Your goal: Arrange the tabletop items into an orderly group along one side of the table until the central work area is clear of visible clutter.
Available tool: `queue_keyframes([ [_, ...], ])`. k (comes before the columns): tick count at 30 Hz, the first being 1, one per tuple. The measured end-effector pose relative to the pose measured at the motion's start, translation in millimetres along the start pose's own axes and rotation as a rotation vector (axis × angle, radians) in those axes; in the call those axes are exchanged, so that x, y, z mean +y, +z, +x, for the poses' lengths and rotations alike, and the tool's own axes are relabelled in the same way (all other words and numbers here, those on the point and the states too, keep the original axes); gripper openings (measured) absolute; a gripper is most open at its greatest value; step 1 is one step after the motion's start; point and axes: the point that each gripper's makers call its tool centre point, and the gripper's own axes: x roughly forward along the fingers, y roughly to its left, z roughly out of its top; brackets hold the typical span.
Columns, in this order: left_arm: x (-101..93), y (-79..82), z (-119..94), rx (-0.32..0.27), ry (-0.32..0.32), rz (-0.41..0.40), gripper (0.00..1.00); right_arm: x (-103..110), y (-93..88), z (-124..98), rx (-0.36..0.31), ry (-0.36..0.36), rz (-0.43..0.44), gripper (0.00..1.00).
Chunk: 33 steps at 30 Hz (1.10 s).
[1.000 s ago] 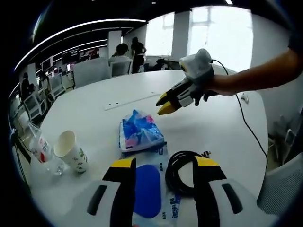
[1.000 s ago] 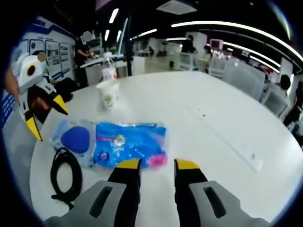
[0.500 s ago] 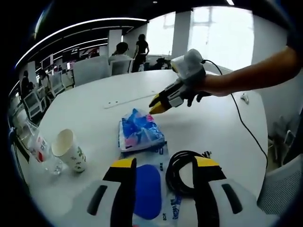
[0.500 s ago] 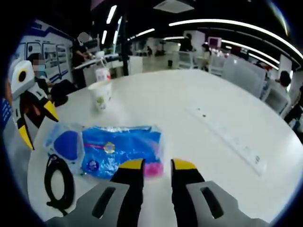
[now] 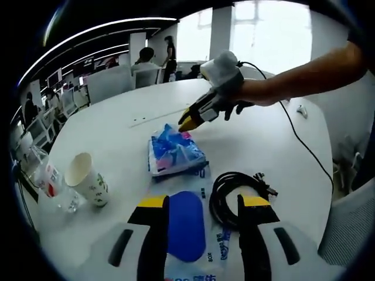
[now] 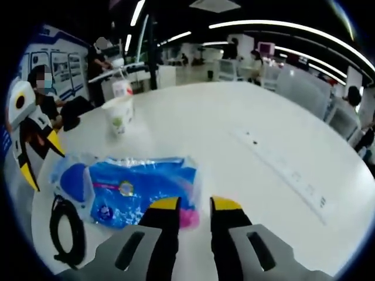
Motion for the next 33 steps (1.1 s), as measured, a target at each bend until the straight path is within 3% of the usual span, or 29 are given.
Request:
queue_keyframes([
  [18, 5.4, 2.2, 0, -0.009, 0.005, -0.024, 0.45, 5, -14.5, 0, 0.062, -0.002, 0.061, 0.0],
  [33, 3.4, 16.4, 2, -0.037, 0.007, -0.024, 0.45, 26, -26.1, -18, 0.106, 0.014, 0.088, 0.0],
])
